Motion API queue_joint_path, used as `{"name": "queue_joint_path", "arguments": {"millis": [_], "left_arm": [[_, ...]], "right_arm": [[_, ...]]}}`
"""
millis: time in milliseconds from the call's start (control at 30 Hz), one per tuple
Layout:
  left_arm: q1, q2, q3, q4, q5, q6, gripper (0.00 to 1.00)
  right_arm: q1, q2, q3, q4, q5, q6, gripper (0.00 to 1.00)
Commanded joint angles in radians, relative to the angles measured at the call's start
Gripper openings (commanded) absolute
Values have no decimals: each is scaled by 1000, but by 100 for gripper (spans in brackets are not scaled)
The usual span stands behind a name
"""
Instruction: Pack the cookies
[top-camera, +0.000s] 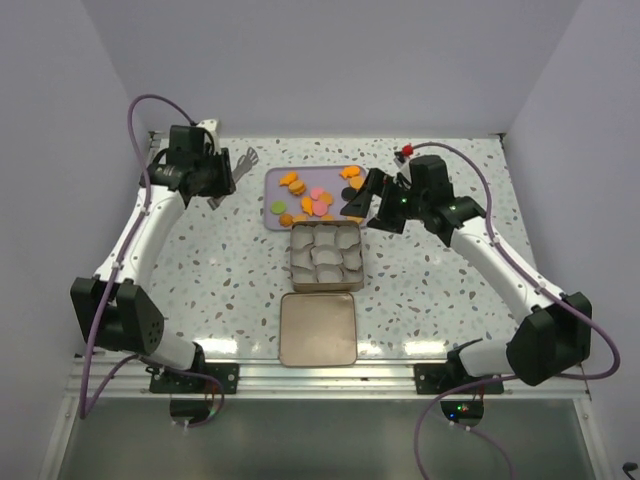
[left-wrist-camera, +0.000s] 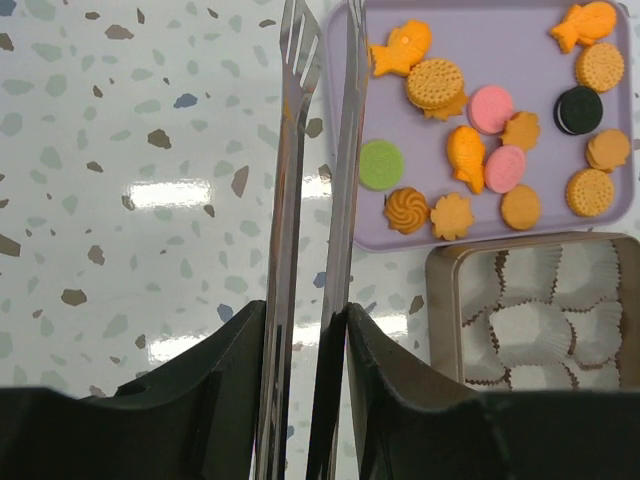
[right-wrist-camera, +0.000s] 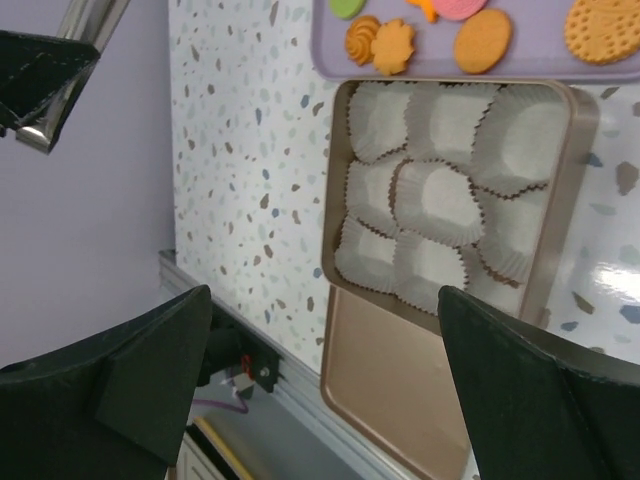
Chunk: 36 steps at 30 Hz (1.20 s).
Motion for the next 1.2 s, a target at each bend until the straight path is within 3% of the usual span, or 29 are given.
{"name": "queue_joint_path", "arguments": {"millis": [0, 167, 400, 667, 1167], "left_arm": [[-15, -80, -39, 42, 54, -49, 41], [-35, -140, -81, 68, 126, -80, 41], [-37, -201, -92, 123, 242, -170, 42], [-54, -267, -107, 119, 230, -155, 43], [-123, -297, -96, 120, 150, -155, 43]], "right_arm": [[46, -17, -16, 147, -101, 133, 99], [195, 100, 149, 274, -32, 222, 99], [247, 343, 327, 455, -20, 406, 99], [249, 566, 658, 326, -8, 417, 99], [255, 739, 775, 299, -75, 439, 99]]}}
